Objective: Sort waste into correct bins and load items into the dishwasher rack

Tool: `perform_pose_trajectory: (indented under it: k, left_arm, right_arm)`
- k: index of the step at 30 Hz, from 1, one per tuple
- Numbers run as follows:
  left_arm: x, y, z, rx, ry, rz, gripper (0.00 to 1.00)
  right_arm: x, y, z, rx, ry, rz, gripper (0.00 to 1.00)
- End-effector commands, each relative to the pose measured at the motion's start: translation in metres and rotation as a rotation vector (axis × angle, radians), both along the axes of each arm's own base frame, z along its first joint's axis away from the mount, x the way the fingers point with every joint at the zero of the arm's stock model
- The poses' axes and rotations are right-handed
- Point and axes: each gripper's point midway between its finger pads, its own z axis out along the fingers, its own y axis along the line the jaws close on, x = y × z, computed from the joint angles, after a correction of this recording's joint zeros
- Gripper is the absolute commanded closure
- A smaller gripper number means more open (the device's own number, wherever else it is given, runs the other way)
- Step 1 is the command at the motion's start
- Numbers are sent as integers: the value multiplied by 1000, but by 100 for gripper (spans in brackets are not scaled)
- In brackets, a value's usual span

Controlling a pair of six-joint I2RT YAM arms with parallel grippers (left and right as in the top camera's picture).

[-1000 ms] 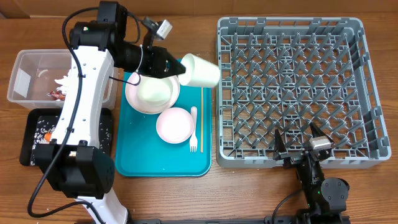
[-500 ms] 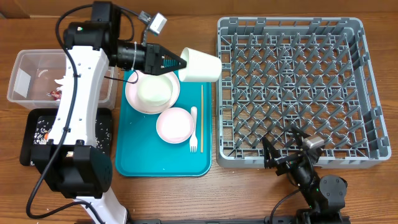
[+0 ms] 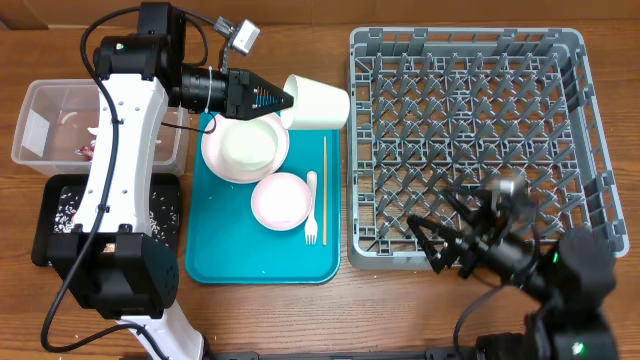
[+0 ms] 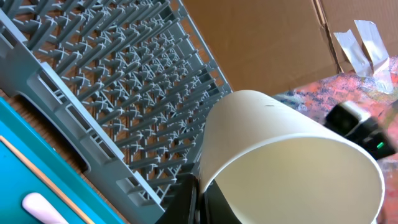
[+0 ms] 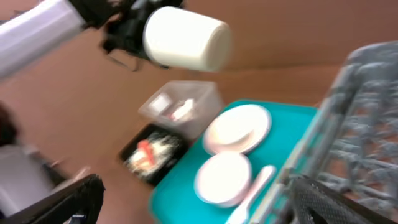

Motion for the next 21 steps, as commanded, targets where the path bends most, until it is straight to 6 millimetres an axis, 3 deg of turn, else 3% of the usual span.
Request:
perform_pose_trajectory:
  k: [1, 3, 10, 16, 21]
  left_arm:
    - [-5, -7, 6, -8, -38, -29, 96]
    - [-7, -11, 7, -14, -37, -40, 96]
    - [-12, -26, 2, -15, -10, -75, 96]
    - [-14, -32, 0, -45, 23, -93, 96]
    - [-17, -33, 1, -64, 43, -97, 96]
  right_arm:
    - [-7, 25, 23, 62, 51, 242, 0]
    - [-4, 32, 25, 85, 70, 326, 0]
    - [-22, 44, 34, 160, -11, 730, 0]
    - [0, 46, 18, 172, 17, 740, 1]
    - [16, 47, 7, 170, 9, 741, 7]
